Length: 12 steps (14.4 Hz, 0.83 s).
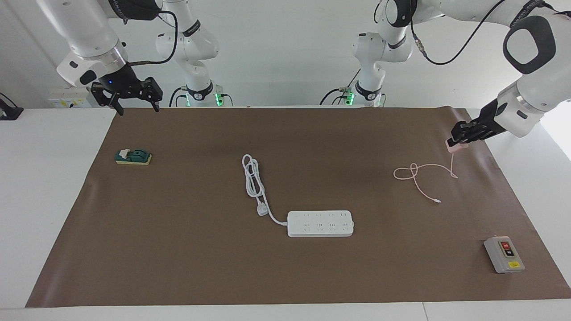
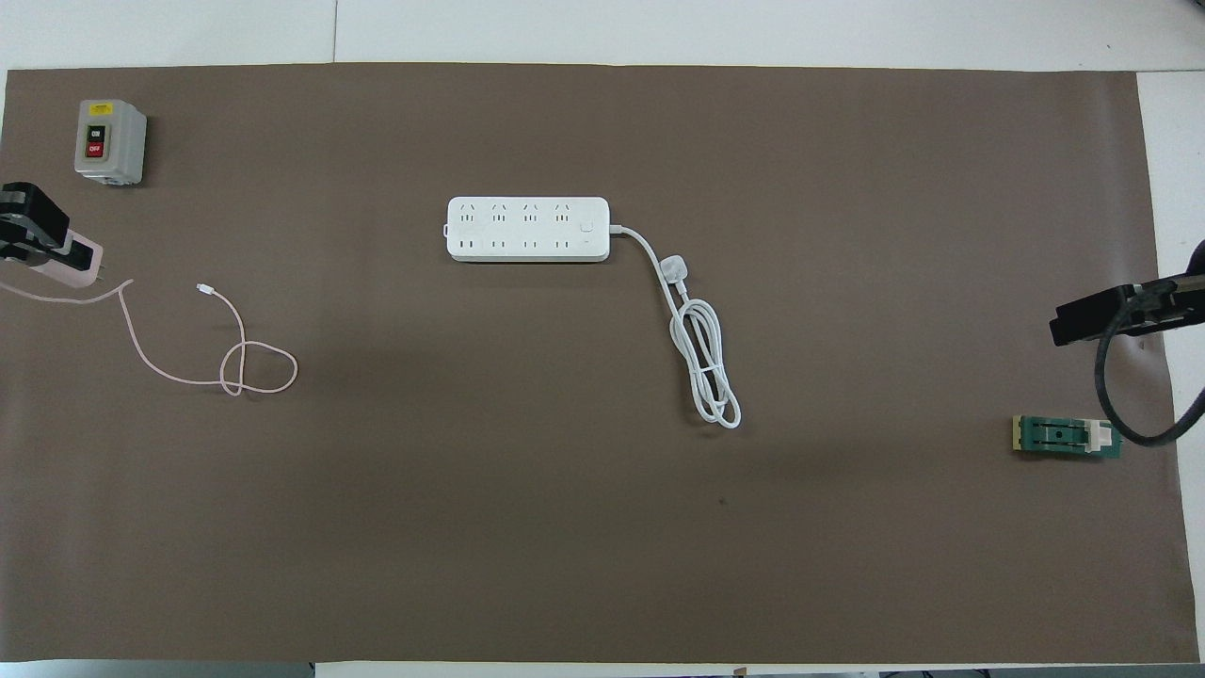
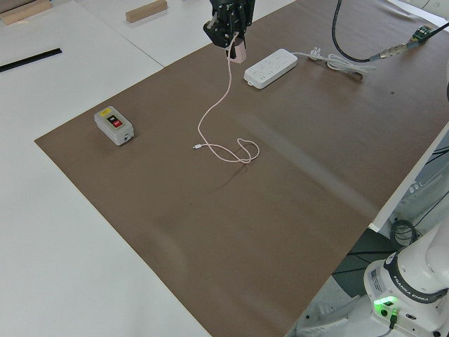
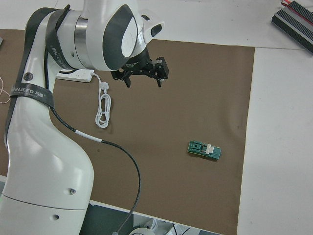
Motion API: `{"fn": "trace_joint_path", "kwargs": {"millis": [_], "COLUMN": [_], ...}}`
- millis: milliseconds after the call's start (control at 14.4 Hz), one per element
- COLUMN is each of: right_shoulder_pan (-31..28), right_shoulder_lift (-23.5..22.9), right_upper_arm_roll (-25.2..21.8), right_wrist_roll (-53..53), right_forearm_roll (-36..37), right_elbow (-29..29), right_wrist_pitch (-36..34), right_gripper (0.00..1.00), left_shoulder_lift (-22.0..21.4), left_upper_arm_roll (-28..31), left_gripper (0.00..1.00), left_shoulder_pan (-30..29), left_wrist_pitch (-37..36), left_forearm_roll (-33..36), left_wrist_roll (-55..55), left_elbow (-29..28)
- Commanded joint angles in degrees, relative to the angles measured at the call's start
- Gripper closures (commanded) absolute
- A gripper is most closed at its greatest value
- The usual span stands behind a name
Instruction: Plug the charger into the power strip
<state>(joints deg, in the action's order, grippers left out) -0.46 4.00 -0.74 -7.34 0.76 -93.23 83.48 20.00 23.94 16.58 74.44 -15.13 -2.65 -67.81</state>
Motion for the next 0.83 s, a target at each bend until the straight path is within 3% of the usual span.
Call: {"fn": "trace_joint_path", "kwargs": {"millis": [0, 277, 484, 761], "right_shoulder_pan": [-2.26, -2.79, -2.79, -2.79], "right_shoulder_lift": [0.57, 0.05, -0.92, -0.92], "right_upper_arm_roll": [1.09, 1.00, 0.91, 0.74], "right_wrist_roll": [-1.53, -1.53, -1.45, -1.27], "right_forearm_roll": [0.30, -0.06, -0.06, 0.12], "right_elbow": [-0.90, -0.46, 1.29, 1.30], "right_wrist_pitch": [0.72, 0.63, 0.46, 0.19], "right_gripper": [0.00, 0.00, 0.00, 0.00], "left_shoulder_lift": [1.00, 2.06, 4.16, 8.99], "left_upper_arm_roll": [0.15, -0.12, -0.21, -0.38], "left_gripper": [1.00, 1.00, 1.00, 1.00], "left_shoulder_pan": [2.13, 6.26, 9.77, 15.13], "left_wrist_pitch": [1.05, 3.42, 5.18, 13.61], "left_forearm_roll": [0.72, 0.81, 0.72, 0.28], "left_wrist_roll": [-18.38, -29.92, -45.54, -66.12], "left_elbow": [0.66, 0.66, 0.66, 0.66]}}
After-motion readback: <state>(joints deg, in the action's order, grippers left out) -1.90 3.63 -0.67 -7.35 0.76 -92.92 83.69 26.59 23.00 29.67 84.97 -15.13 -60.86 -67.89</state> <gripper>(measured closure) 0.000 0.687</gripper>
